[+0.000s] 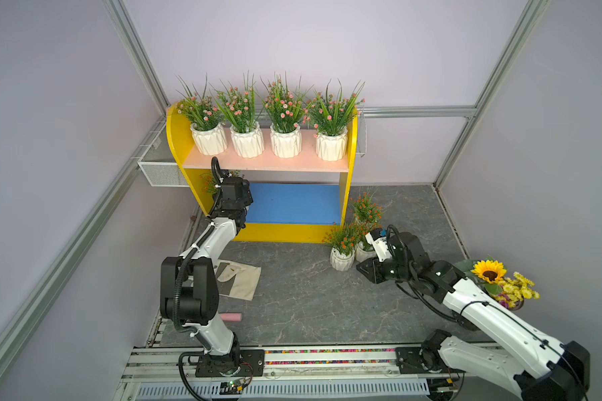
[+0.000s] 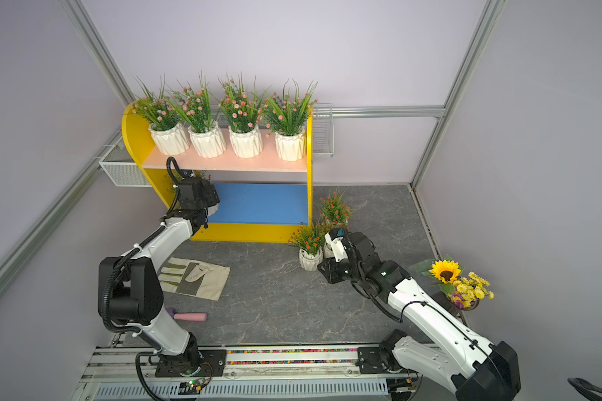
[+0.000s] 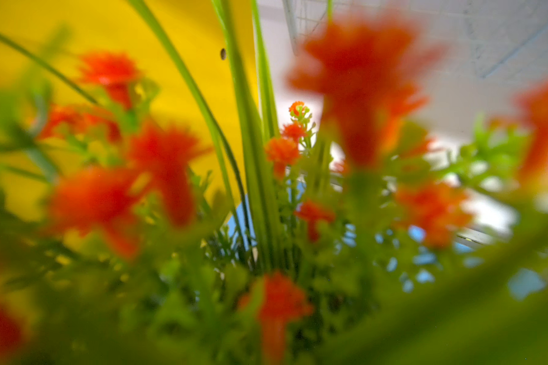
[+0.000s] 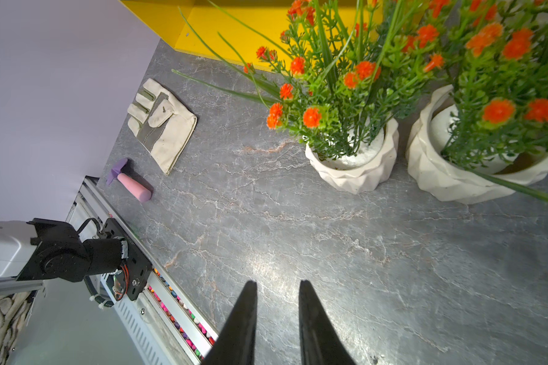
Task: Place the baby's breath potted plants on the rack by color
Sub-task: Place the baby's breath potted plant on the rack.
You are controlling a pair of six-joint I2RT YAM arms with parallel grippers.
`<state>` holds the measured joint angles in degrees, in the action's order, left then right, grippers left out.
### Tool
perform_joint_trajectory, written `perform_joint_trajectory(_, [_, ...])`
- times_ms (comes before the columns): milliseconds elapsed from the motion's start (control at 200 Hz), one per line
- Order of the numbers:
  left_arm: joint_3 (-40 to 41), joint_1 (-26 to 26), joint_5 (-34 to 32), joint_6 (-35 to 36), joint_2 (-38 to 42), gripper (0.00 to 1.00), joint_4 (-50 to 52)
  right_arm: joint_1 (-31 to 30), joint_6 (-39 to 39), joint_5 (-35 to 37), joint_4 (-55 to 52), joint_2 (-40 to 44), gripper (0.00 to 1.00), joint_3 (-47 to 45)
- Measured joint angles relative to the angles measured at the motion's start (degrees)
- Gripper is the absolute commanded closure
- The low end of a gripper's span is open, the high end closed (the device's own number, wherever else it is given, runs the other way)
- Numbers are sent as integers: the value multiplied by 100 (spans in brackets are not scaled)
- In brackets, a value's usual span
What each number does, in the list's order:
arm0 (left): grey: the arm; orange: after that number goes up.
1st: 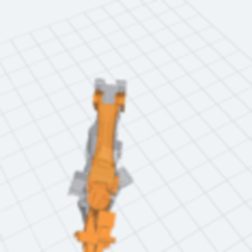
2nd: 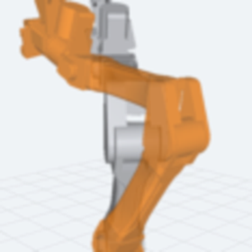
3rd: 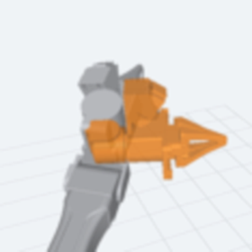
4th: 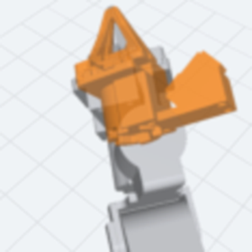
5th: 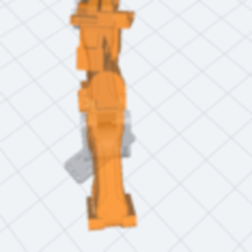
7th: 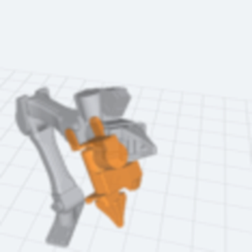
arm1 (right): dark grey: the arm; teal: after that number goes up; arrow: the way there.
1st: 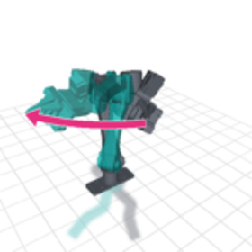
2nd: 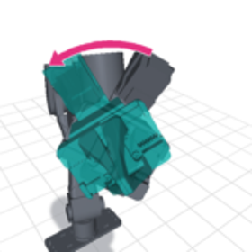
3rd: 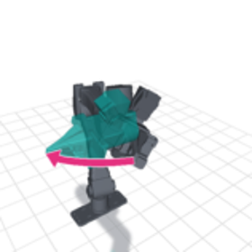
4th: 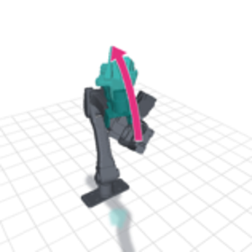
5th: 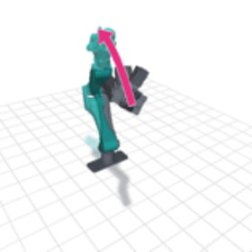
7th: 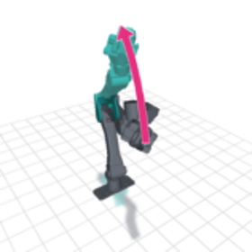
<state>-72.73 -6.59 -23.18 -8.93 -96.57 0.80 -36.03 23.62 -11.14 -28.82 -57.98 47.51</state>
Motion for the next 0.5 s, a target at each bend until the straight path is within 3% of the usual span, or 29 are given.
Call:
perform_joint_trajectory(190, [0,59,-9,-15,11,45,39,0,2,0,2,7,73,-33])
perform_joint_trajectory(270, [0,59,-9,-24,11,35,46,0,11,0,2,7,73,-39])
perform_joint_trajectory(375, [-2,63,-7,-42,11,14,61,0,20,2,4,7,73,-46])
perform_joint_trajectory(500, [-2,68,-17,-66,11,6,59,0,20,2,17,11,72,-66])
